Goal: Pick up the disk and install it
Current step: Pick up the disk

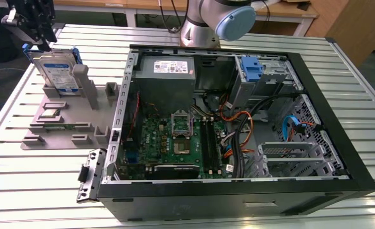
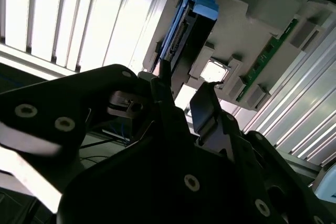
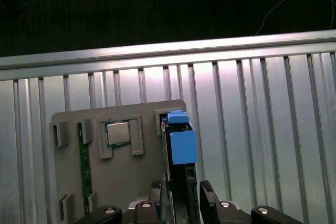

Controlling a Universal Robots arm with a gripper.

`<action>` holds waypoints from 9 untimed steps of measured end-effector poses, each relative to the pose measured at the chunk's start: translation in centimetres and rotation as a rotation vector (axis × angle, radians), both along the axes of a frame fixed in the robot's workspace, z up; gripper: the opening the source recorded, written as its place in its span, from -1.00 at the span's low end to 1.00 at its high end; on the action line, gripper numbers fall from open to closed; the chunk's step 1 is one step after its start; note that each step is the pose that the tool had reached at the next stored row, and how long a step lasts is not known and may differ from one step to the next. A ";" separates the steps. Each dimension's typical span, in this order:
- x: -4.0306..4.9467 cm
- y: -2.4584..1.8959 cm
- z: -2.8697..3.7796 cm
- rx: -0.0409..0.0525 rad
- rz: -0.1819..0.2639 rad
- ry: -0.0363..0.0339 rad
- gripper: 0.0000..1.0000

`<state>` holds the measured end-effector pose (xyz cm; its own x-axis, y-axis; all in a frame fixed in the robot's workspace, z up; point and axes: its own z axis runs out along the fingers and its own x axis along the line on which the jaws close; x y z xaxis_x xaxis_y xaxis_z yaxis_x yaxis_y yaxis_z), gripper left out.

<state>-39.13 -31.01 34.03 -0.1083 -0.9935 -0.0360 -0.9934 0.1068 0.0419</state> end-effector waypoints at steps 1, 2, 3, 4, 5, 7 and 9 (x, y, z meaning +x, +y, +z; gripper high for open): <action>0.00 0.00 0.00 0.0000 0.000 0.0000 -0.17; 0.00 0.00 0.00 0.0000 0.000 0.0000 -0.15; 0.00 0.00 0.00 0.0000 0.000 0.0000 -0.15; 0.00 0.00 0.00 0.0000 0.000 0.0000 -0.02; 0.01 0.01 -0.03 0.0002 0.007 -0.0002 -0.02; 0.00 0.00 -0.06 0.0004 0.036 0.0001 -0.02; 0.00 0.00 -0.15 0.0009 0.060 -0.0003 -0.02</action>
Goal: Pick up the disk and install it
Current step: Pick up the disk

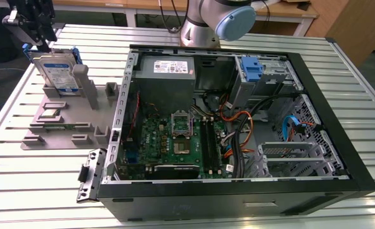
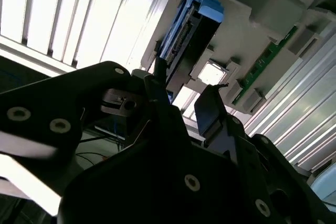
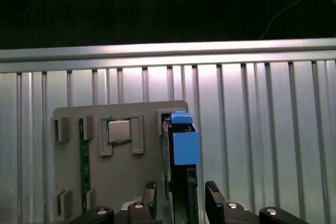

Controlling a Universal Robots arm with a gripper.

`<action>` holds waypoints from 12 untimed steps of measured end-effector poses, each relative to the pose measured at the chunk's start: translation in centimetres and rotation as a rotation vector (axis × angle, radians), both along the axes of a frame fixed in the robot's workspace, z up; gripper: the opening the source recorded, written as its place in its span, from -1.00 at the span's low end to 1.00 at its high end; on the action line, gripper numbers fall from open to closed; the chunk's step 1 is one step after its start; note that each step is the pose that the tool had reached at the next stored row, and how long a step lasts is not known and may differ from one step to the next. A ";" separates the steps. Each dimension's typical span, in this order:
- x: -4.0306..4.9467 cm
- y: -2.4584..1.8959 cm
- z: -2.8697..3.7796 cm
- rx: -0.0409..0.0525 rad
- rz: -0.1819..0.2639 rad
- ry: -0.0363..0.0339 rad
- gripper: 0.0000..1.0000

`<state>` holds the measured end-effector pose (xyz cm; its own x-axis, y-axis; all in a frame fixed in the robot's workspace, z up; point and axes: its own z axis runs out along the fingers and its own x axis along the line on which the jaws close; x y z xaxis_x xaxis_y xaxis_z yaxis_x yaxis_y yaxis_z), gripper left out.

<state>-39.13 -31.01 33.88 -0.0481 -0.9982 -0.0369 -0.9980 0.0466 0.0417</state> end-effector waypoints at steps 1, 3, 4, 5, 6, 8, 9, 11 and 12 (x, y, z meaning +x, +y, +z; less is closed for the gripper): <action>-0.01 0.04 -0.09 0.0000 0.008 -0.0007 -0.02; 0.00 0.18 -0.39 0.0000 0.022 -0.0027 -0.02; 0.00 0.25 -0.57 0.0001 0.030 -0.0040 -0.02; 0.00 0.30 -0.70 0.0001 0.037 -0.0049 -0.02; 0.00 0.35 -0.81 0.0001 0.045 -0.0052 -0.02; -0.03 0.35 -0.98 0.0001 0.055 -0.0056 -0.02; -0.08 0.36 -1.06 0.0001 0.058 -0.0056 -0.02; -0.20 0.36 -1.25 0.0002 0.063 -0.0056 -0.02; -0.23 0.36 -1.34 0.0001 0.065 -0.0056 -0.02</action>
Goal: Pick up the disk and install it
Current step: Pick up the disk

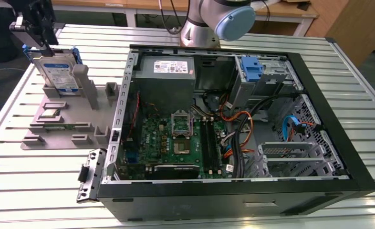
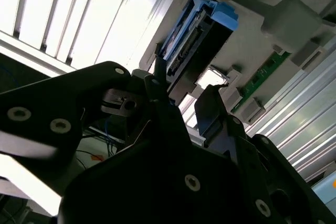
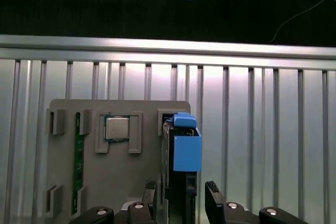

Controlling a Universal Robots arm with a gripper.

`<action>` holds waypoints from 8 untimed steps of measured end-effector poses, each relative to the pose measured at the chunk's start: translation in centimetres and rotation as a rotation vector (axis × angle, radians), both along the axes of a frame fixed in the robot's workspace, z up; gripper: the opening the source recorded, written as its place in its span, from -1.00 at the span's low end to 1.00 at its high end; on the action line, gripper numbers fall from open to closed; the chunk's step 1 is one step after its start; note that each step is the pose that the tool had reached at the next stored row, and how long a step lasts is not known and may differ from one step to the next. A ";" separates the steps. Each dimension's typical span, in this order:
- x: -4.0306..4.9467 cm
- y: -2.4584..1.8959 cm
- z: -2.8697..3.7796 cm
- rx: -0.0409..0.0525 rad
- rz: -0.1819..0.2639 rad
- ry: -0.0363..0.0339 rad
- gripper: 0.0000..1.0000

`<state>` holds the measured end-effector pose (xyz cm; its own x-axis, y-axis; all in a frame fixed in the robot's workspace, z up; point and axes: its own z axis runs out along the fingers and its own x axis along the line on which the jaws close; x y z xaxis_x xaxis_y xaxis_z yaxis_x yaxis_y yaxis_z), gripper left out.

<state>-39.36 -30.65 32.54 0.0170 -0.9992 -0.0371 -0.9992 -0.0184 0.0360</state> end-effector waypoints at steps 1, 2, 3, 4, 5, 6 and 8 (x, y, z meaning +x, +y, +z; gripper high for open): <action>-0.02 0.00 -0.09 0.0000 0.001 0.0000 -0.02; -0.03 0.00 -0.20 0.0000 0.002 0.0001 -0.02; -0.04 0.00 -0.31 -0.0001 0.003 0.0001 -0.02; -0.05 0.00 -0.43 0.0000 0.003 0.0000 -0.02; -0.05 0.00 -0.54 0.0000 0.003 0.0001 -0.02; -0.05 0.00 -0.67 -0.0001 0.003 0.0001 -0.02; -0.05 0.00 -0.94 0.0000 0.004 0.0000 -0.02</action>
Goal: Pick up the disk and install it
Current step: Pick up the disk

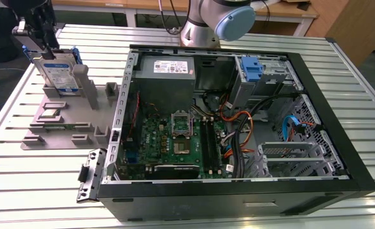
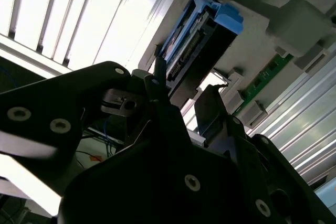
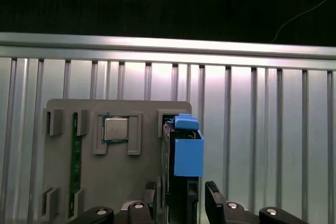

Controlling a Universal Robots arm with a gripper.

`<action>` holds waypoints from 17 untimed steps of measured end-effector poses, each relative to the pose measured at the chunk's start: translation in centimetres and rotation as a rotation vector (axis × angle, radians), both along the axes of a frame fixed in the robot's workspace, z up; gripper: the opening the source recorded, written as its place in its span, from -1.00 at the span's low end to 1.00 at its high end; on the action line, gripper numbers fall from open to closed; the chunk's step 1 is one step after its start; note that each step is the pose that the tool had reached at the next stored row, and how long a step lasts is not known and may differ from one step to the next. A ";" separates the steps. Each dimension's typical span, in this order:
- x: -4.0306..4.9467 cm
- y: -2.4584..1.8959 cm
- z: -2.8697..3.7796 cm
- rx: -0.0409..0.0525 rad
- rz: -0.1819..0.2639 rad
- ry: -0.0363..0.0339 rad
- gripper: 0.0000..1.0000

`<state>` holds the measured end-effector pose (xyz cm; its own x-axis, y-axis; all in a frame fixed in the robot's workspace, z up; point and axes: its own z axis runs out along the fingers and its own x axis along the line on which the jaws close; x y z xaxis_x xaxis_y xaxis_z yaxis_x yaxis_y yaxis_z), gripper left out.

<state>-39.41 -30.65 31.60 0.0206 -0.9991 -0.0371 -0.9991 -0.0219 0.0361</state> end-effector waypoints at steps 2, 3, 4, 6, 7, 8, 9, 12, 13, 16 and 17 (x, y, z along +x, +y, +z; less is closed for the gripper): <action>0.00 0.00 -0.27 0.0000 0.000 0.0000 -0.02; 0.00 0.00 -0.39 0.0000 0.000 0.0000 -0.02; 0.00 0.00 -0.48 0.0000 0.000 0.0000 -0.02; 0.00 0.00 -0.55 -0.0001 0.000 0.0002 -0.02; 0.00 0.00 -0.58 0.0000 0.000 0.0001 -0.02; 0.00 0.00 -0.64 0.0001 0.000 0.0000 -0.02; 0.00 0.00 -0.72 0.0001 0.000 -0.0001 -0.02; 0.00 0.00 -1.01 0.0000 0.000 0.0000 -0.02; 0.00 0.00 -1.07 0.0001 0.000 0.0000 -0.02; 0.00 0.00 -1.12 0.0000 0.000 0.0002 -0.02; 0.00 0.00 -1.16 0.0001 0.000 -0.0001 -0.02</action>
<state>-39.40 -30.65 30.44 0.0208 -0.9991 -0.0372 -0.9991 -0.0221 0.0360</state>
